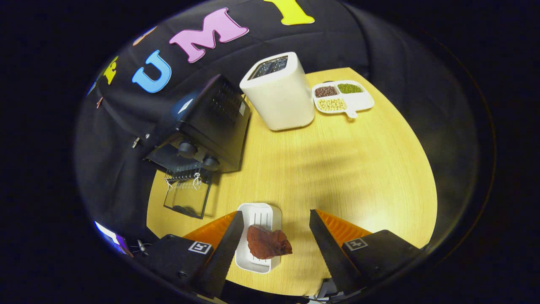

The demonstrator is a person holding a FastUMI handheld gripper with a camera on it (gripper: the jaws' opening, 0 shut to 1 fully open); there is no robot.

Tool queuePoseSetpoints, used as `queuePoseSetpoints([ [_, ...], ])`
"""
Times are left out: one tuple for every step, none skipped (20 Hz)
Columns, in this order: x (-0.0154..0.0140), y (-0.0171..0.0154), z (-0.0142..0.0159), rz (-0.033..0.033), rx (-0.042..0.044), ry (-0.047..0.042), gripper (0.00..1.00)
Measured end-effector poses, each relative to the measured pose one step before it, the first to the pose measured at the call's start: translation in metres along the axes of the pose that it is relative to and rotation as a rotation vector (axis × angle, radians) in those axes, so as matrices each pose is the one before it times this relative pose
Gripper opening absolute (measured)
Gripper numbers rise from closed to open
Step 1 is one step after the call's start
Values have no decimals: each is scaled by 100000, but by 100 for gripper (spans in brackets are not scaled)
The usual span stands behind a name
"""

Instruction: Open the toaster oven, put the food inside, and close the toaster oven door.

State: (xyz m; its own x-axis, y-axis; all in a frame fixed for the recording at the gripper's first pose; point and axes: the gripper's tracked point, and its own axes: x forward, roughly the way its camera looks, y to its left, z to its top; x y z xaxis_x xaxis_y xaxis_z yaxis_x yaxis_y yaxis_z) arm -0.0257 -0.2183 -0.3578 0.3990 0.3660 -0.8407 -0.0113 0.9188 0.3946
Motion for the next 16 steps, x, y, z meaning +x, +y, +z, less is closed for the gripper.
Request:
queuePoseSetpoints([
  [106,-161,-937,1025,2414,3776,97],
  [-35,3,-711,2068,2835,3269,96],
  [239,-139,-550,1307,3037,2706,95],
  [371,-307,-193,171,2362,1078,85],
  [375,-169,-297,323,2407,1584,77],
  [264,177,-543,1613,3184,2552,61],
  [166,597,-491,2926,3197,2516,52],
  [54,-61,-329,227,1402,1107,37],
  [219,760,-397,3325,1395,-616,31],
  [-549,618,590,1314,816,-796,22],
  [-302,178,-122,-393,-1487,-762,19],
  [-41,291,-217,-9,-1671,-676,19],
  [-90,149,-23,-751,-703,-414,19],
  [-219,316,-99,-188,-334,-995,19],
  [-377,353,306,-93,378,-2103,19],
  [-475,351,297,-232,933,-2919,19],
])
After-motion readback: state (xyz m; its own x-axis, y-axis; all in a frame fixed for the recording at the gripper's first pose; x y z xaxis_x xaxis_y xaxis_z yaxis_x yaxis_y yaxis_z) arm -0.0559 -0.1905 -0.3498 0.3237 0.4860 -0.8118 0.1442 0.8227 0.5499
